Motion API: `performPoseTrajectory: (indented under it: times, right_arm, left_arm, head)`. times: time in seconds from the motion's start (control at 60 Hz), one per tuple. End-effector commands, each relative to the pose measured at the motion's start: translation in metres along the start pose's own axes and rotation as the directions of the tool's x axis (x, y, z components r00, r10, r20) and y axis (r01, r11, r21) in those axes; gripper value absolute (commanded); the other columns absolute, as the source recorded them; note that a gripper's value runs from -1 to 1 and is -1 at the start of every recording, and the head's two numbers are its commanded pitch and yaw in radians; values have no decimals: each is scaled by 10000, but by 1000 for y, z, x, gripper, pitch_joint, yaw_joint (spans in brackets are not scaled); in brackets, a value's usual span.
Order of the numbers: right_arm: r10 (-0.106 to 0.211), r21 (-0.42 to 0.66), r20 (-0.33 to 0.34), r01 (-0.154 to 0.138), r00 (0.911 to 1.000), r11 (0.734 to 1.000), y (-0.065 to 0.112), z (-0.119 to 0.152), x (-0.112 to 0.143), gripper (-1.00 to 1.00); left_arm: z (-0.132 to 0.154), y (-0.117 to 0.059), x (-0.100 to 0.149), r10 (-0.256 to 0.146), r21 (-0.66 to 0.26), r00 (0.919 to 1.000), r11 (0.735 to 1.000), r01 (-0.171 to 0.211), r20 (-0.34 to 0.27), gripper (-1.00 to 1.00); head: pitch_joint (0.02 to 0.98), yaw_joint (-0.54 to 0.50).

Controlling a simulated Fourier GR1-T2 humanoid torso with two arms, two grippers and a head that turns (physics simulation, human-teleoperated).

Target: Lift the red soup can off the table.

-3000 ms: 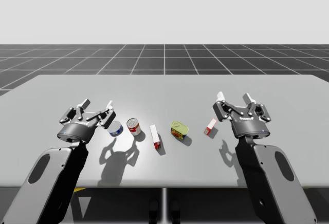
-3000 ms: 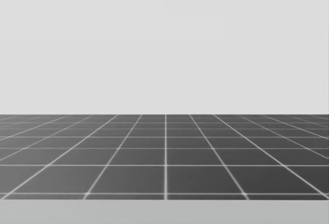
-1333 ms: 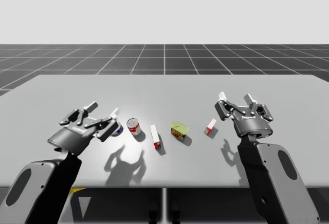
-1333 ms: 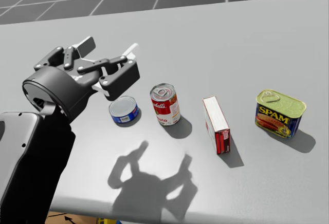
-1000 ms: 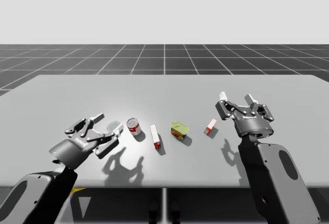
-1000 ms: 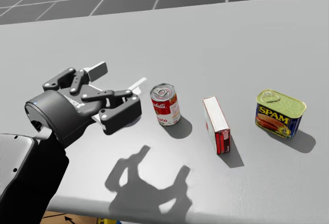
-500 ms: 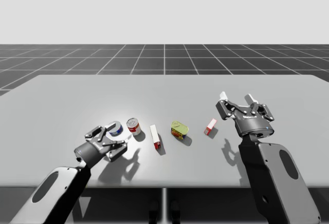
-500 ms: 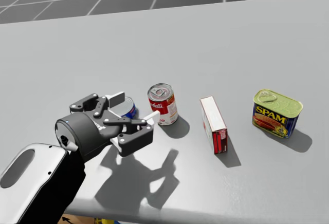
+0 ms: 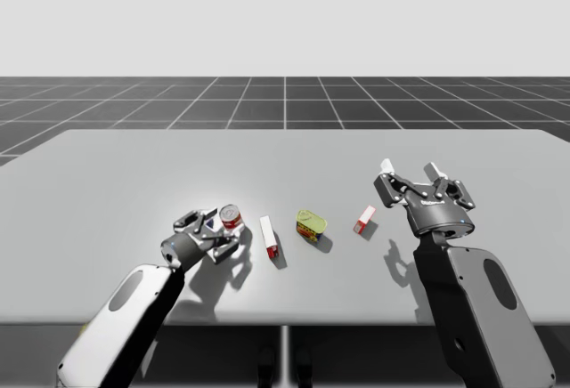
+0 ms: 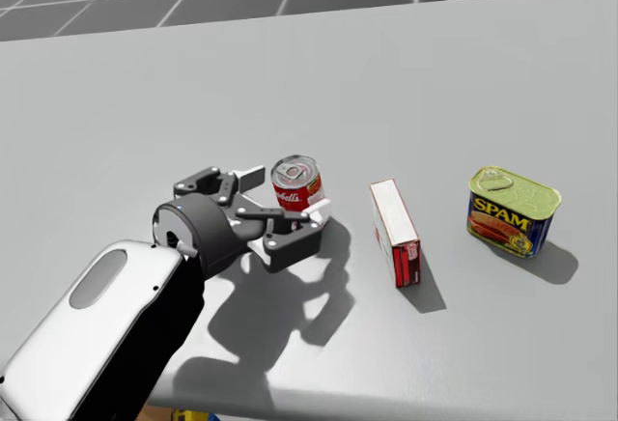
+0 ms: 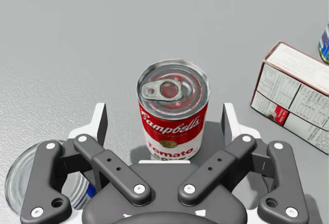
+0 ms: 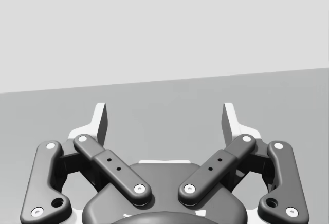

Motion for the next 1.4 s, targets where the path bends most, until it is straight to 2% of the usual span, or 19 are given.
performPoseTrajectory:
  times: [0.017, 0.317, 0.333, 0.35, 0.383, 0.4, 0.417, 0.5, 0.867, 1.067, 1.183, 1.3, 1.4]
  right_arm:
    - [12, 7, 1, -12, 10000, 10000, 0, 0, 0, -1000]
    - [-3, -5, 10, 3, 10000, 10000, 0, -1, 0, -1000]
    - [-7, -9, 13, 7, 10000, 10000, 0, -1, 0, -1000]
    - [-9, -8, 13, 9, 10000, 10000, -1, -1, 0, -1000]
    - [-7, -10, 12, 7, 10000, 10000, -1, -1, 0, -1000]
    - [-8, -10, 11, 8, 10000, 10000, -1, -1, 0, -1000]
    - [-8, -7, 13, 8, 10000, 10000, -1, -1, 0, -1000]
    - [-11, -17, 7, 11, 10000, 10000, -1, -1, 0, -1000]
    - [8, -113, 107, -7, 9999, 9999, -2, 0, 1, -1000]
    - [32, -87, 144, -30, 9999, 10000, -3, 0, 0, -1000]
    - [62, -73, 202, -60, 9998, 10000, -3, 0, 0, -1000]
    - [103, -21, 244, -103, 9996, 9999, -3, 0, -1, -1000]
    - [110, 17, 238, -111, 9997, 9999, -3, -1, -1, -1000]
  left_arm:
    - [-12, -1, -1, 47, 27, 10000, 10000, -47, -52, -1000]
    - [-21, -4, -6, -209, 50, 9997, 9998, 210, -93, -1000]
    - [-20, -4, -7, -230, 86, 9997, 9997, 230, -53, -626]
    - [-20, -4, -7, -216, 55, 9998, 9998, 216, -51, -100]
    - [-20, -5, -8, -239, 14, 9997, 9997, 239, -52, 790]
    - [-20, -5, -8, -257, 1, 9997, 9997, 257, -59, 931]
    - [-20, -5, -8, -260, -8, 9996, 9997, 260, -63, 963]
    - [-19, -6, -9, -274, -115, 9996, 9996, 273, -64, 954]
    - [-17, -10, -9, -367, -197, 9992, 9991, 364, -133, 979]
    - [-16, -11, -8, -396, -185, 9992, 9990, 395, -62, 971]
    - [-13, -16, -4, -592, 23, 9982, 9982, 592, 84, 991]
    - [-4, -26, 9, -1083, 142, 9934, 9941, 1078, 373, 1000]
    - [2, -29, 18, -1224, 140, 9911, 9925, 1218, 514, 999]
  head:
    - [802, 229]
    - [797, 224]
    - [794, 225]
    - [793, 225]
    - [788, 226]
    - [782, 227]
    - [774, 227]
    - [749, 228]
    - [487, 240]
    - [459, 242]
    - [458, 248]
    - [458, 251]
    - [459, 253]
